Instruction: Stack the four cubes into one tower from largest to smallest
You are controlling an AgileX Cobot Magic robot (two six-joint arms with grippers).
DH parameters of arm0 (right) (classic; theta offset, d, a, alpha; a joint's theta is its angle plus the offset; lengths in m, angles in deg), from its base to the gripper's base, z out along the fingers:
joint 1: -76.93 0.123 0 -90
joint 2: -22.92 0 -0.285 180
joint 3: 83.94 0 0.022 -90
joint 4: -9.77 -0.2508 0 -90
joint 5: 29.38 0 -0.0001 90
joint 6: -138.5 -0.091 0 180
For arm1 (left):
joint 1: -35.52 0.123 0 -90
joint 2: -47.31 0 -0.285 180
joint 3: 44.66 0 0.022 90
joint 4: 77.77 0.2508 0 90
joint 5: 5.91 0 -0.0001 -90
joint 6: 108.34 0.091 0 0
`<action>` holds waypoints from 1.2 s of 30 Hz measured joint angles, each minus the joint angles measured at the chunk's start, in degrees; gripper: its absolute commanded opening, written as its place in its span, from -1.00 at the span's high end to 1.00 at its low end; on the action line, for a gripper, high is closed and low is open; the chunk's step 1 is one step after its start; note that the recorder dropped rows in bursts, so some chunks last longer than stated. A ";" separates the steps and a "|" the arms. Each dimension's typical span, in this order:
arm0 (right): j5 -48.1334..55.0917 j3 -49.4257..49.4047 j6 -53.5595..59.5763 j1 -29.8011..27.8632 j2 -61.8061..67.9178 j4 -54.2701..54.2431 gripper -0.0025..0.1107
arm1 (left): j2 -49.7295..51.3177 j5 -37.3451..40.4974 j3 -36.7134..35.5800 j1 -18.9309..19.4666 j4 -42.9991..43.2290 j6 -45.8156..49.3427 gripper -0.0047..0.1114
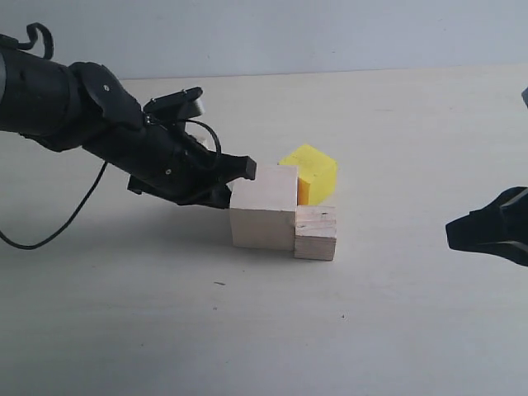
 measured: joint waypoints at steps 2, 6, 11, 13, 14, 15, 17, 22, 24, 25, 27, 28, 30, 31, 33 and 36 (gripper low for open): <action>0.00 0.00 0.00 0.00 0.00 0.11 0.96 | -3.90 -0.35 -3.69 -0.12 0.28 0.00 0.92; 0.12 0.00 0.00 0.00 0.00 0.23 0.96 | -7.92 0.49 -9.68 -2.76 0.40 0.29 0.92; 0.12 0.00 0.00 0.00 0.00 0.23 0.96 | -8.12 -0.38 -10.42 -8.86 -1.85 3.10 0.92; 0.12 0.00 0.00 0.00 0.00 0.23 0.96 | -8.12 -2.18 -10.29 -10.89 -3.04 3.90 0.92; 0.12 0.00 0.00 0.00 0.00 0.23 0.96 | -7.84 -2.84 -10.03 -11.47 -3.42 4.12 0.92; 0.12 0.00 0.00 0.00 0.00 0.23 0.96 | -7.54 -3.30 -9.73 -11.78 -3.81 4.28 0.92; 0.12 0.00 0.00 0.00 0.00 0.23 0.96 | -6.33 -4.10 -8.54 -12.01 -3.93 4.49 0.92; 0.32 0.00 0.00 0.00 0.00 0.23 0.96 | -2.60 -4.70 -5.49 -12.01 -4.15 4.69 0.92; 0.32 0.00 0.00 0.00 0.00 0.23 0.96 | -1.28 -4.80 -4.35 -12.01 -4.26 4.78 0.92; 0.32 0.00 0.00 0.00 0.00 0.33 0.96 | -0.61 -4.91 -3.76 -12.01 -4.26 4.78 0.92; 0.32 0.00 0.00 0.00 0.00 0.31 0.96 | 0.35 -4.91 -2.70 -12.01 -4.26 4.78 0.92; 0.32 0.00 0.00 0.00 0.00 0.35 0.96 | 0.94 -4.91 -2.15 -12.01 -4.62 4.78 0.92; 0.32 0.00 0.00 0.00 0.00 0.44 0.96 | 1.86 -4.91 -1.21 -12.01 -5.06 4.78 0.92; 0.32 0.00 0.00 0.00 0.00 0.44 0.96 | 2.15 -4.91 -0.90 -12.01 -5.18 4.78 0.92; 0.43 0.00 0.00 0.00 0.00 0.44 0.96 | 2.67 -5.02 -0.42 -12.09 -5.34 4.78 0.92; 0.43 0.00 0.00 0.00 0.00 0.44 0.96 | 2.93 -5.83 -0.32 -12.09 -5.56 4.91 0.92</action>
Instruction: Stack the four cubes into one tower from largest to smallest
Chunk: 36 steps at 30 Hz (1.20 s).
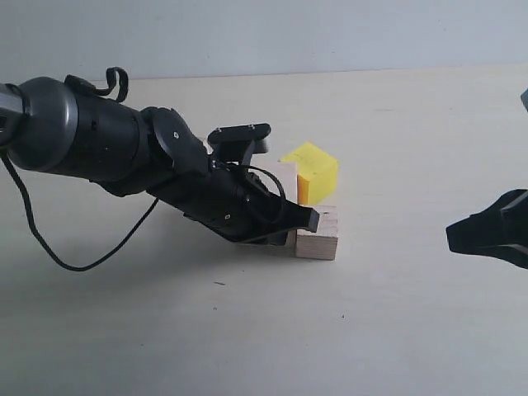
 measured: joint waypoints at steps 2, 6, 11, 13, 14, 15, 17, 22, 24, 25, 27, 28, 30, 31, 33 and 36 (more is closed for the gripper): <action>0.10 0.00 0.00 0.00 0.00 0.00 0.96 | 0.00 -0.54 0.00 0.00 0.00 0.00 0.92; 0.10 0.00 0.00 0.00 0.00 0.00 0.96 | 0.00 -2.18 0.00 0.00 0.00 0.00 0.92; 0.10 0.00 0.00 0.00 0.00 0.00 0.96 | 0.10 -3.83 0.00 0.00 0.00 0.00 0.92; 0.10 0.00 0.00 0.00 0.00 0.00 0.96 | 0.52 -3.93 0.14 0.00 0.00 0.00 0.92; 0.10 0.00 0.00 0.00 0.00 0.00 0.96 | 0.83 -3.93 0.14 0.00 0.00 0.00 0.92; 0.21 0.00 0.00 0.00 0.00 0.00 0.96 | 0.83 -3.96 0.14 0.00 0.00 0.00 0.92; 0.21 0.00 0.00 0.00 0.00 0.00 0.96 | 0.83 -3.96 0.14 0.00 -0.11 0.00 0.92; 0.43 0.00 0.00 0.00 0.00 0.00 0.96 | 0.83 -3.96 0.14 0.00 -0.11 0.00 0.92; 0.41 0.00 0.00 0.00 0.00 0.00 0.96 | 0.83 -3.96 0.14 0.00 -0.11 0.00 0.92; 0.41 0.00 0.00 0.00 0.00 0.00 0.96 | 0.83 -3.96 0.16 0.00 -0.11 0.00 0.92; 0.41 0.00 0.00 0.00 0.00 0.00 0.96 | 0.83 -3.96 0.16 0.00 -0.11 0.00 0.92; 0.41 0.00 0.00 0.00 0.00 0.00 0.96 | 0.83 -3.96 0.16 0.00 -0.11 0.24 0.92; 0.44 0.00 0.00 0.00 0.00 0.00 0.96 | 0.56 -3.96 0.16 0.00 -0.11 0.86 0.92; 0.54 0.00 0.00 0.00 0.00 0.00 0.96 | 0.17 -3.96 0.16 0.00 -0.01 1.11 0.92; 0.54 0.00 0.00 0.00 0.00 0.00 0.96 | -1.23 -3.96 0.16 0.00 -0.01 1.27 0.92; 0.54 0.00 0.00 0.00 0.00 0.00 0.96 | -3.78 -3.96 0.16 0.00 1.19 1.37 0.92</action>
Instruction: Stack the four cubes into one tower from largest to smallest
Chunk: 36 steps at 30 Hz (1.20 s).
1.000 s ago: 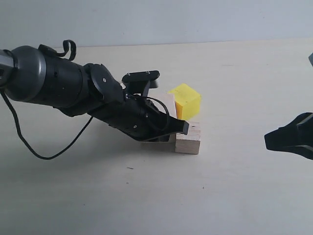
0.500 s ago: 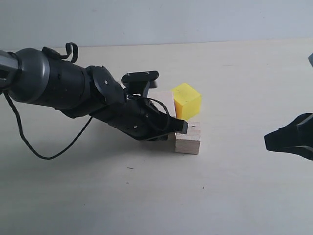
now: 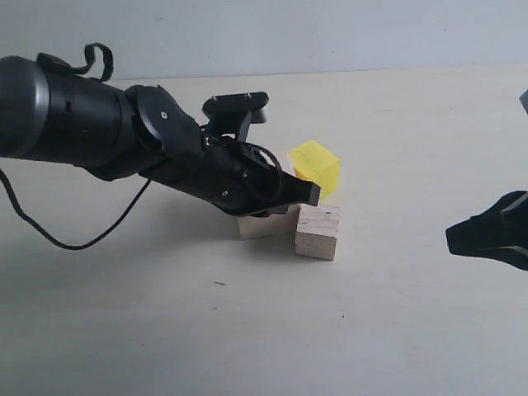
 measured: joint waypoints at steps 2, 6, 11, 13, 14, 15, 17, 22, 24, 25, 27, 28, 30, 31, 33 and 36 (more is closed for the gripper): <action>0.00 0.00 0.00 0.00 0.00 0.00 0.96 | -1.36 0.35 0.00 0.00 0.94 0.00 0.92; 0.00 0.00 0.00 0.00 0.00 0.00 0.96 | -2.87 2.07 0.00 0.00 2.37 0.00 0.92; 0.00 0.00 0.00 0.00 0.00 0.00 0.96 | -4.03 3.25 0.00 0.12 4.96 -0.86 0.92; 0.00 0.00 0.00 0.00 0.00 0.00 0.96 | -4.16 4.38 0.00 0.45 5.39 -1.13 0.92; 0.00 0.00 0.00 0.00 0.00 0.00 0.96 | -4.16 4.92 -0.11 0.64 5.55 -1.26 0.92; 0.00 0.00 0.00 0.00 0.00 0.00 0.96 | -4.16 5.29 -0.49 0.72 5.68 -1.26 0.92; 0.00 0.00 0.00 0.00 0.00 0.00 0.96 | -4.16 5.96 -1.95 0.87 5.78 -1.26 0.92; 0.00 0.00 0.00 0.00 0.00 0.00 0.96 | -4.16 5.16 -6.00 1.00 6.03 -1.26 0.92; 0.00 0.00 0.00 0.00 0.00 0.00 0.96 | -4.16 4.59 -6.60 1.93 6.21 -1.26 0.92; 0.00 0.00 0.00 0.00 0.00 0.00 0.96 | -4.16 4.31 -6.69 2.48 6.21 -0.98 0.92; 0.00 0.00 0.00 0.00 0.00 0.00 0.96 | -4.16 3.79 -6.69 3.65 6.21 -0.48 0.92; 0.00 0.00 0.00 0.00 0.00 0.00 0.96 | -4.16 3.64 -6.69 4.10 6.21 -0.47 0.92; 0.00 0.00 0.00 0.00 0.00 0.00 0.96 | -4.16 3.31 -6.69 5.16 6.21 -0.11 0.92; 0.00 0.00 0.00 0.00 0.00 0.00 0.96 | -3.88 3.21 -6.69 5.41 6.21 -0.10 0.92; 0.00 0.00 0.00 0.00 0.00 0.00 0.96 | -3.21 3.09 -6.69 5.99 6.31 0.14 0.92; 0.00 0.00 0.00 0.00 0.00 0.11 0.96 | -2.27 3.01 -6.69 5.98 6.30 0.38 0.92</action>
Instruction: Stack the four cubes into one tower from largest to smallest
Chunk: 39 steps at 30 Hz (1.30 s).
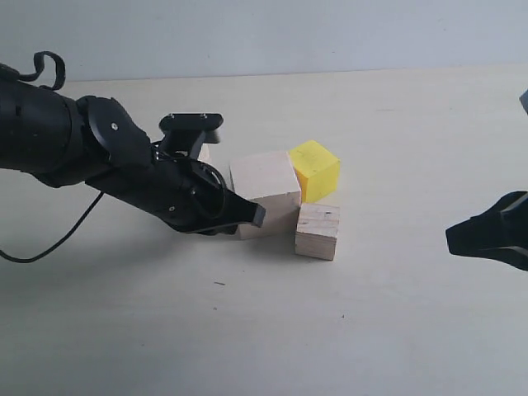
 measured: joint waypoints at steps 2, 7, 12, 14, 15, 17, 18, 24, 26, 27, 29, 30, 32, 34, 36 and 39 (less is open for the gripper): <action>0.00 0.00 0.00 0.00 0.00 0.00 0.96 | 0.40 0.00 -0.05 0.00 -0.99 0.65 0.92; 0.00 0.00 0.00 0.00 0.00 0.00 0.96 | 0.65 0.60 -0.05 0.00 -2.45 1.73 0.92; 0.00 0.00 0.00 0.00 0.00 0.11 0.96 | 0.65 2.49 -0.05 0.00 -8.53 7.22 0.92; 0.00 0.00 0.00 0.00 0.00 0.11 0.96 | 0.65 3.10 -0.05 0.00 -12.64 11.13 0.92; 0.00 0.00 0.00 0.00 0.00 0.11 0.96 | 0.65 3.10 -0.05 0.00 -14.10 12.81 0.92; 0.00 0.00 0.00 0.00 0.00 0.11 0.96 | 0.65 2.99 -0.05 0.00 -16.39 14.87 0.92; 0.00 0.00 0.00 0.00 0.00 0.11 0.96 | 0.65 2.82 -0.05 0.00 -16.79 15.19 0.92; 0.00 0.00 0.00 0.00 0.00 0.11 0.96 | 0.75 0.20 0.51 0.00 -17.79 16.26 0.92; 0.00 0.00 0.00 0.00 0.00 0.11 0.96 | 1.17 0.11 1.60 0.00 -17.79 16.26 0.92; 0.00 0.00 0.00 0.00 0.00 0.11 0.96 | 1.41 0.11 2.03 0.00 -17.79 16.26 0.92; 0.00 0.00 0.00 0.00 0.00 0.11 0.96 | 1.73 0.11 2.47 0.00 -17.79 16.37 0.92; 0.00 0.00 0.00 0.00 0.00 0.11 0.96 | 1.83 0.11 2.58 0.00 -17.79 16.48 0.92; 0.00 0.00 0.00 0.00 0.00 0.11 0.96 | 1.83 0.30 2.58 0.00 -17.79 16.46 0.92; 0.00 0.00 0.00 0.00 0.00 0.11 0.96 | 1.83 0.34 2.58 0.00 -17.79 16.46 0.92; 0.00 0.00 0.00 0.00 0.00 0.11 0.96 | 1.83 0.70 2.58 0.00 -17.79 16.46 0.92; 0.00 0.00 0.00 0.00 0.00 0.11 0.96 | 1.83 1.82 2.58 0.00 -17.79 16.46 0.92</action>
